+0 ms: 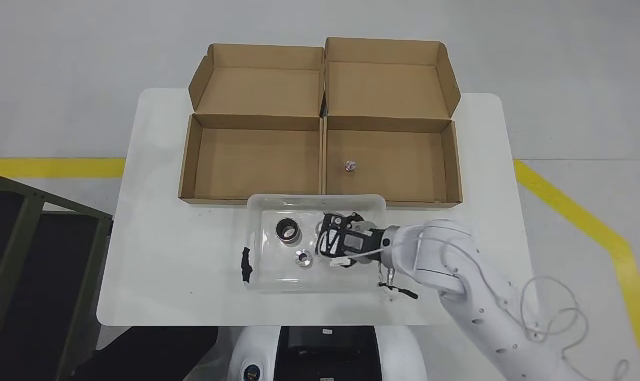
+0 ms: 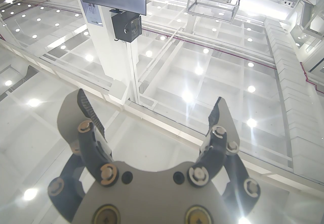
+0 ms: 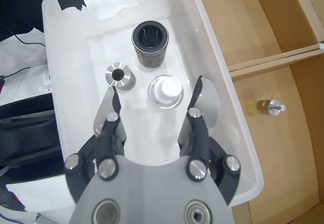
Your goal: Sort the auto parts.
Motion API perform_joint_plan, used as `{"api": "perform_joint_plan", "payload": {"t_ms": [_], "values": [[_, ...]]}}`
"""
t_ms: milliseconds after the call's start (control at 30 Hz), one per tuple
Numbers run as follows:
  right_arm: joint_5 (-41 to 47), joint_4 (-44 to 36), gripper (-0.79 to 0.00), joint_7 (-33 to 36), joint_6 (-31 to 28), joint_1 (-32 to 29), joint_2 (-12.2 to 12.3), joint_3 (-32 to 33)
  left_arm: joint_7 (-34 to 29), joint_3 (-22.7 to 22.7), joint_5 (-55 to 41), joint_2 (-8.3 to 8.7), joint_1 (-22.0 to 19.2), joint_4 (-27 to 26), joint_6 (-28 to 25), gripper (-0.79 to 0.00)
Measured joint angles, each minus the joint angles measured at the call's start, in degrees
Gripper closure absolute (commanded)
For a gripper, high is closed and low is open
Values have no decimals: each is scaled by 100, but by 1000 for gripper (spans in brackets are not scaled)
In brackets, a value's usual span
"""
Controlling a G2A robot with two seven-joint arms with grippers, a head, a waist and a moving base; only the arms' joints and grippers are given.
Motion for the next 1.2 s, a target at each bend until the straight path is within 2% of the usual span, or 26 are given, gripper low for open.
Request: {"api": "perform_joint_plan", "payload": {"t_ms": [200, 333, 433, 567, 633, 733, 767, 1200], "values": [[-89, 212, -477, -159, -11, 84, -7, -83, 0, 0, 0, 0, 0, 0, 0, -785], [-158, 336, -388, -261, -42, 160, -14, -141, 0, 0, 0, 0, 0, 0, 0, -785], [-203, 440, -366, -351, -30, 213, -19, -163, 0, 0, 0, 0, 0, 0, 0, -785], [-214, 547, -280, -472, -16, 247, -27, -208, 0, 0, 0, 0, 0, 0, 0, -785], [-185, 584, -219, -523, -40, 265, -31, -232, 0, 0, 0, 0, 0, 0, 0, -785], [-152, 598, -18, -569, -52, 285, -33, -247, 0, 0, 0, 0, 0, 0, 0, -785], [-146, 582, 0, -573, -51, 288, -32, -246, 0, 0, 0, 0, 0, 0, 0, -785], [131, -66, 0, -375, -42, 258, 22, -56, 0, 0, 0, 0, 0, 0, 0, -785]]}}
